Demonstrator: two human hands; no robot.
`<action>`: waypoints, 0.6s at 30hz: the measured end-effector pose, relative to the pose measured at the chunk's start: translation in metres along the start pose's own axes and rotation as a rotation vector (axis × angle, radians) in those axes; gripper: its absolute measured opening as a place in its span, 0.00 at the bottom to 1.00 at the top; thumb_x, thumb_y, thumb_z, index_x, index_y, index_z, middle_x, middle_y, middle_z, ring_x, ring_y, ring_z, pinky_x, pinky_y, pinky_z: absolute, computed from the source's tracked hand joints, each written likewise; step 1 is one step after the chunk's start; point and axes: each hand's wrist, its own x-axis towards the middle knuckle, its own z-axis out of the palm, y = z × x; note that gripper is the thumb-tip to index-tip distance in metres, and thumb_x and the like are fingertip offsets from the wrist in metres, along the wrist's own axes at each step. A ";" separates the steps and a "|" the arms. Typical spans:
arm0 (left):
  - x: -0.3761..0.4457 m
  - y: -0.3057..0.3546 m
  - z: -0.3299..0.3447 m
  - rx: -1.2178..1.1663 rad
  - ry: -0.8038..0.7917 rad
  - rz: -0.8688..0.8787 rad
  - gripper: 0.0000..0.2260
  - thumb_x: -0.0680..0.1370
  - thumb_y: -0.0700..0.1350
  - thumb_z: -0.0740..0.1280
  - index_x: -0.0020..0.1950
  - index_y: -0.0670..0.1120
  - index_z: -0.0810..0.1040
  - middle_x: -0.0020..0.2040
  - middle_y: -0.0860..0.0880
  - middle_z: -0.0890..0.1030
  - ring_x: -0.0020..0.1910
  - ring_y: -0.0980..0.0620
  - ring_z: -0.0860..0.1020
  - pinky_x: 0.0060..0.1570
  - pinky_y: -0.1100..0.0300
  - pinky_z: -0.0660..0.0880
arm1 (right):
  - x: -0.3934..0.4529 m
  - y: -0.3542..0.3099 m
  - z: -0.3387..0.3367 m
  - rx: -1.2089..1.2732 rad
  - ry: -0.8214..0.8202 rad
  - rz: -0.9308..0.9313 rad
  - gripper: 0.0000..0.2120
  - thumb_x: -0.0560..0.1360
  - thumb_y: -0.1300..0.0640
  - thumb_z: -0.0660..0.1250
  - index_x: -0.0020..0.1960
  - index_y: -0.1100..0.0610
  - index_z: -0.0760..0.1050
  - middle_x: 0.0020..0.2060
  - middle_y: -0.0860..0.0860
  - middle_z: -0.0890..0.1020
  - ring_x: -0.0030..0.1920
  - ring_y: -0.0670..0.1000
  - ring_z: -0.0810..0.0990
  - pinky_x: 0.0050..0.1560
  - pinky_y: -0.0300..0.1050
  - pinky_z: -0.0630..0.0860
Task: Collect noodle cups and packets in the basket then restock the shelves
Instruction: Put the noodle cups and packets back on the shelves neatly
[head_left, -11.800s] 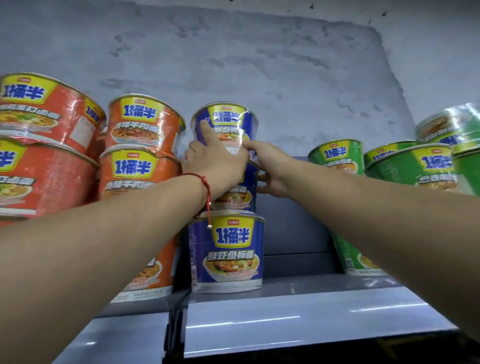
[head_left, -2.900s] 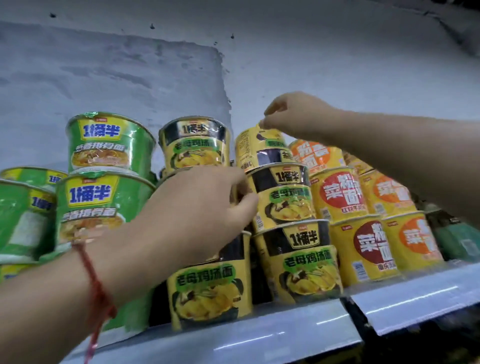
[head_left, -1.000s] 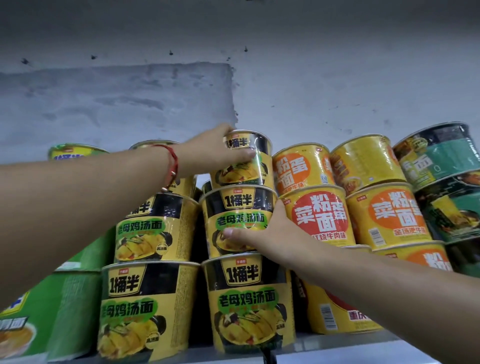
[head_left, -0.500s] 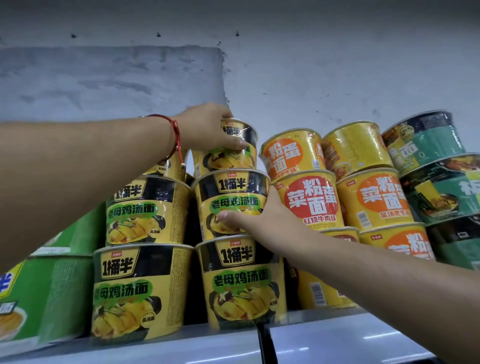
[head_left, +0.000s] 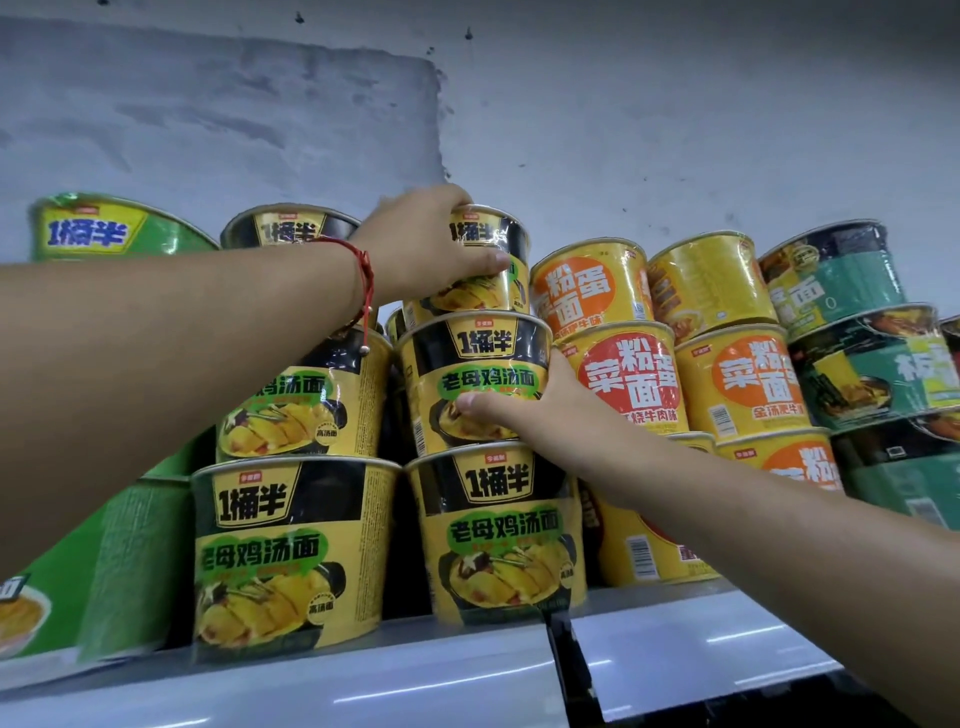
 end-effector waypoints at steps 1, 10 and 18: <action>-0.001 0.000 0.002 0.021 0.006 -0.003 0.31 0.73 0.66 0.67 0.71 0.52 0.69 0.64 0.47 0.77 0.61 0.45 0.73 0.55 0.51 0.71 | 0.001 0.000 0.001 -0.022 0.007 0.016 0.63 0.47 0.24 0.73 0.75 0.44 0.53 0.61 0.47 0.76 0.59 0.53 0.78 0.61 0.58 0.76; -0.056 0.038 0.010 0.147 0.098 0.139 0.28 0.77 0.58 0.63 0.75 0.55 0.62 0.73 0.46 0.66 0.72 0.44 0.63 0.67 0.46 0.65 | -0.012 -0.035 -0.070 -0.408 0.006 -0.076 0.27 0.77 0.35 0.61 0.62 0.57 0.76 0.50 0.53 0.83 0.45 0.51 0.83 0.51 0.49 0.82; -0.026 0.106 0.045 0.227 0.116 0.109 0.20 0.78 0.58 0.61 0.69 0.54 0.70 0.61 0.49 0.78 0.58 0.45 0.75 0.49 0.53 0.70 | 0.090 -0.036 -0.141 -0.631 0.345 -0.268 0.41 0.72 0.32 0.64 0.78 0.52 0.57 0.74 0.58 0.62 0.69 0.63 0.69 0.66 0.57 0.70</action>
